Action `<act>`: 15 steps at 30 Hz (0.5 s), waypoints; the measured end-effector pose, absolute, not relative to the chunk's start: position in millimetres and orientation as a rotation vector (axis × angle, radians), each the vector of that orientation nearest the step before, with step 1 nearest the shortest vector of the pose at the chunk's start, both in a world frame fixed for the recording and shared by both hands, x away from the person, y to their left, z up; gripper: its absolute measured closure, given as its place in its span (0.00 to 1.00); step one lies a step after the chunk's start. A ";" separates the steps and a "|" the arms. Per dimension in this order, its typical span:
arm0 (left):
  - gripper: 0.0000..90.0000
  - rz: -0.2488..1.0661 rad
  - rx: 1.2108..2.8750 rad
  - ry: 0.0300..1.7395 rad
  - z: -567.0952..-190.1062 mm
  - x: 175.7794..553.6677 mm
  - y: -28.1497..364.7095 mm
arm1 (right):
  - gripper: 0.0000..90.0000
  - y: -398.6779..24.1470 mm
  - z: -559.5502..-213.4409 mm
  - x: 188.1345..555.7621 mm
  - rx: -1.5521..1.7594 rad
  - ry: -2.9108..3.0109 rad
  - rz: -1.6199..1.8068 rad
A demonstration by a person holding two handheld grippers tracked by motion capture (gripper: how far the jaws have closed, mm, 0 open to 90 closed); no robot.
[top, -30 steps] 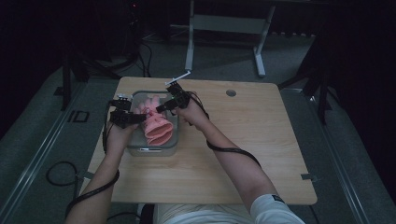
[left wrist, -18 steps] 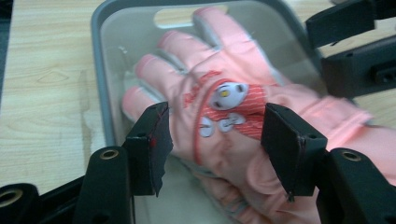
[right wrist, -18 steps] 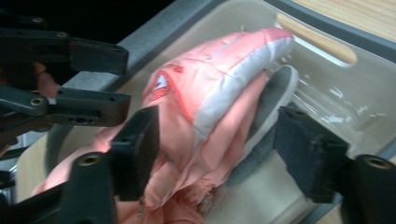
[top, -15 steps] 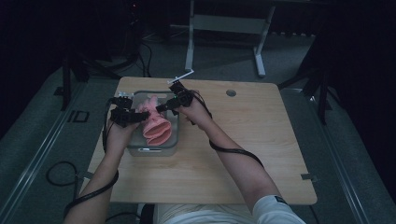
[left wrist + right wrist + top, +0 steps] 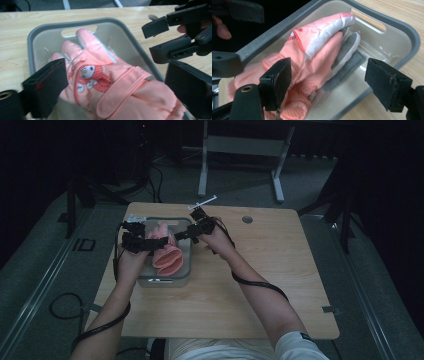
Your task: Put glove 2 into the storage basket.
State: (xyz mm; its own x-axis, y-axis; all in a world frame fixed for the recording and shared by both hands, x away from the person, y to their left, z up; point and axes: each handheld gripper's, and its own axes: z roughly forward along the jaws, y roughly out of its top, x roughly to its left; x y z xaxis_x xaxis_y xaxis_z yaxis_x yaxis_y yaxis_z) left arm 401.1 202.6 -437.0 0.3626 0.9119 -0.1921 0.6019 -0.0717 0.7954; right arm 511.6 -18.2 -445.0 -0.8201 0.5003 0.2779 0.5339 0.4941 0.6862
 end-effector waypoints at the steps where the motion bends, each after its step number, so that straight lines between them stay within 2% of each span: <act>1: 0.02 0.459 1.774 1.337 -437.0 401.1 202.6 | 0.23 -18.2 -445.0 511.6 -0.928 -2.679 -1.253; 15: 0.01 0.439 1.911 1.157 -424.6 394.7 156.5 | 0.20 -62.4 -447.8 508.5 -0.955 -2.707 -1.272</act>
State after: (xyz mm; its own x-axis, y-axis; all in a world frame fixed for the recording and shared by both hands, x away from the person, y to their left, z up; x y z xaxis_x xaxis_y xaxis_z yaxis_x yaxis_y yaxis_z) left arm 394.7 156.5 -424.6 0.5126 0.8503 -0.1196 0.5568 -0.2231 0.8001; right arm 508.5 -62.4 -447.8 -0.8149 0.5238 0.2479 0.5253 0.4869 0.6978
